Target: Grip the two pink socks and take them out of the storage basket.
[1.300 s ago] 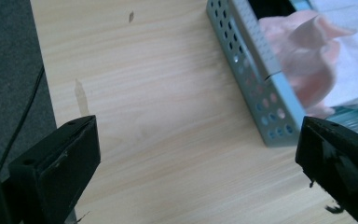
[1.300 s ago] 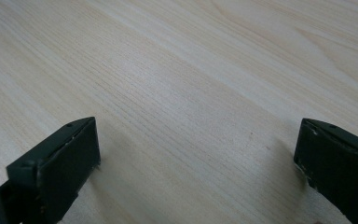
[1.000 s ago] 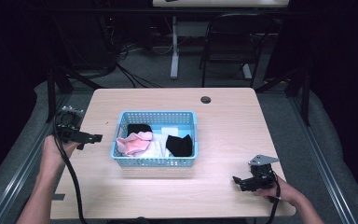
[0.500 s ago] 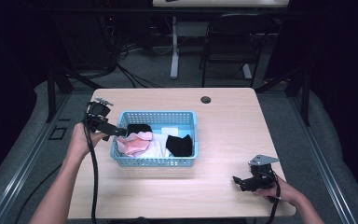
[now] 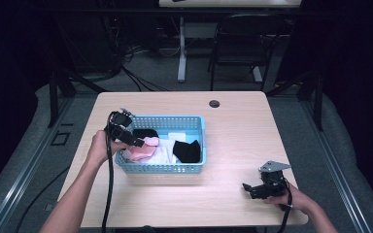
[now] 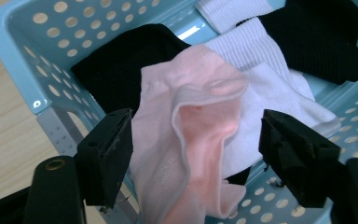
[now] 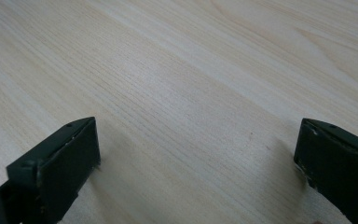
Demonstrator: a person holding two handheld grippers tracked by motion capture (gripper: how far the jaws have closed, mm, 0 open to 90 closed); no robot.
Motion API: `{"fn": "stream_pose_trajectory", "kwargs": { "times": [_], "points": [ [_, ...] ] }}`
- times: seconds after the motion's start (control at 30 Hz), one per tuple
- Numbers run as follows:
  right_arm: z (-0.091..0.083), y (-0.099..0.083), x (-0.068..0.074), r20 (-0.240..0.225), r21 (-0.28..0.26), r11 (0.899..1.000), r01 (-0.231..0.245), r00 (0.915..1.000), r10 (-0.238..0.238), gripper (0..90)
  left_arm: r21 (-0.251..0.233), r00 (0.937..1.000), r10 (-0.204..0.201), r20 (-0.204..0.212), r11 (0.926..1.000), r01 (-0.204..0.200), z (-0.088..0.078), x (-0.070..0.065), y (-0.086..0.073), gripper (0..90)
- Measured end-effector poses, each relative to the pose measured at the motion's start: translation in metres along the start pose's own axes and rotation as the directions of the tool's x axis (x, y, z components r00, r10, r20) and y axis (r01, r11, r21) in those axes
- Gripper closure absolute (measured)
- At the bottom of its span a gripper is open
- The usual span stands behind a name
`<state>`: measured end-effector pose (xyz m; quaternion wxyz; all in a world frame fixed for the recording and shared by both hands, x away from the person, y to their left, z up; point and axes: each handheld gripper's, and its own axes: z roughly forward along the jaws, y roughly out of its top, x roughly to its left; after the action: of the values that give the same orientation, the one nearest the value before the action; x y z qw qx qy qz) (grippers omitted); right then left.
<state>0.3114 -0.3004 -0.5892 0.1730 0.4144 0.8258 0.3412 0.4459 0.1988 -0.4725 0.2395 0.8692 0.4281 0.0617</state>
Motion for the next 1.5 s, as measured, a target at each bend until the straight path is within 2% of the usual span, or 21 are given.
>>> {"fn": "stream_pose_trajectory", "kwargs": {
  "times": [0.1,0.2,0.37,0.47,0.5,0.53,0.57,0.6,0.63,0.67,0.7,0.8,0.83,0.9,0.97,1.1,1.3,1.5],
  "points": [
    [0.0,0.0,0.0,0.0,0.0,1.0,0.0,1.0,0.0,0.0,0.034,0.9997,0.019,-0.014,0.9992,-0.019,0.004,-0.001,0.0,31.9],
    [0.0,0.0,0.0,0.0,0.002,1.0,-0.001,1.0,0.001,0.0,0.062,0.9993,0.023,-0.03,0.9979,-0.021,0.009,-0.001,-0.004,34.9],
    [0.0,0.0,0.0,0.0,0.0,1.0,0.0,1.0,0.0,0.0,0.082,0.9968,0.004,-0.08,0.9966,0.002,0.017,0.0,-0.007,46.8],
    [0.0,0.0,0.0,0.0,0.0,1.0,0.0,1.0,0.0,0.0,0.093,0.9955,0.002,-0.095,0.9957,0.007,0.02,0.001,-0.008,59.5],
    [0.0,0.0,0.0,0.0,0.0,1.0,0.0,1.0,0.0,0.0,0.102,0.9946,0.008,-0.103,0.9947,0.002,0.022,0.001,-0.008,59.5],
    [0.0,0.0,0.0,0.0,0.002,1.0,-0.001,1.0,0.001,0.0,0.107,0.9945,0.011,-0.104,0.9942,0.0,0.023,0.002,-0.008,65.3],
    [0.0,0.0,0.0,-0.001,0.0,1.0,0.0,1.0,0.0,0.0,0.106,0.9946,0.007,-0.104,0.9943,0.004,0.025,0.003,-0.008,75.6],
    [0.0,0.0,0.0,-0.001,0.001,1.0,0.001,1.0,-0.001,0.0,0.106,0.9946,0.007,-0.104,0.9943,0.004,0.025,0.003,-0.008,81.1],
    [0.0,0.0,0.0,-0.001,0.0,1.0,0.0,1.0,0.0,0.0,0.075,0.9941,0.003,-0.108,0.9972,0.006,0.023,0.002,-0.009,85.9],
    [0.0,0.0,0.0,-0.001,0.0,1.0,0.0,1.0,0.0,0.0,0.075,0.9941,0.003,-0.108,0.9972,0.006,0.023,0.002,-0.009,87.9],
    [0.0,0.0,0.0,-0.001,0.0,1.0,0.001,1.0,-0.001,0.0,0.048,0.9945,-0.002,-0.104,0.9988,0.007,0.019,0.001,-0.009,88.3],
    [0.0,0.0,0.0,-0.001,0.001,1.0,0.0,1.0,0.0,0.0,0.007,0.9942,0.004,-0.107,1.0,-0.004,0.009,-0.002,-0.005,88.5],
    [0.0,0.0,0.0,-0.001,0.001,1.0,0.0,1.0,0.0,0.0,0.007,0.9942,0.004,-0.107,1.0,-0.004,0.009,-0.002,-0.005,88.5],
    [0.0,0.0,0.0,-0.001,0.0,1.0,0.001,1.0,-0.001,0.0,-0.036,0.9934,0.012,-0.114,0.9992,-0.016,-0.005,-0.006,0.001,88.6],
    [0.0,0.0,0.0,-0.001,0.0,1.0,0.0,1.0,0.0,0.0,-0.057,0.9924,0.029,-0.119,0.9977,-0.036,-0.013,-0.01,0.006,88.5],
    [0.0,0.0,0.0,-0.001,0.001,1.0,0.0,1.0,0.0,0.0,-0.092,0.9924,0.038,-0.117,0.9945,-0.049,-0.027,-0.015,0.014,88.5],
    [0.0,0.0,0.0,-0.001,0.0,1.0,0.0,1.0,0.0,0.0,-0.101,0.9908,0.057,-0.123,0.9925,-0.069,-0.039,-0.02,0.02,88.5],
    [0.0,0.0,0.0,-0.001,0.0,1.0,0.0,1.0,0.0,0.0,-0.131,0.9924,0.05,-0.112,0.9893,-0.064,-0.052,-0.019,0.02,88.5]
  ]
}}
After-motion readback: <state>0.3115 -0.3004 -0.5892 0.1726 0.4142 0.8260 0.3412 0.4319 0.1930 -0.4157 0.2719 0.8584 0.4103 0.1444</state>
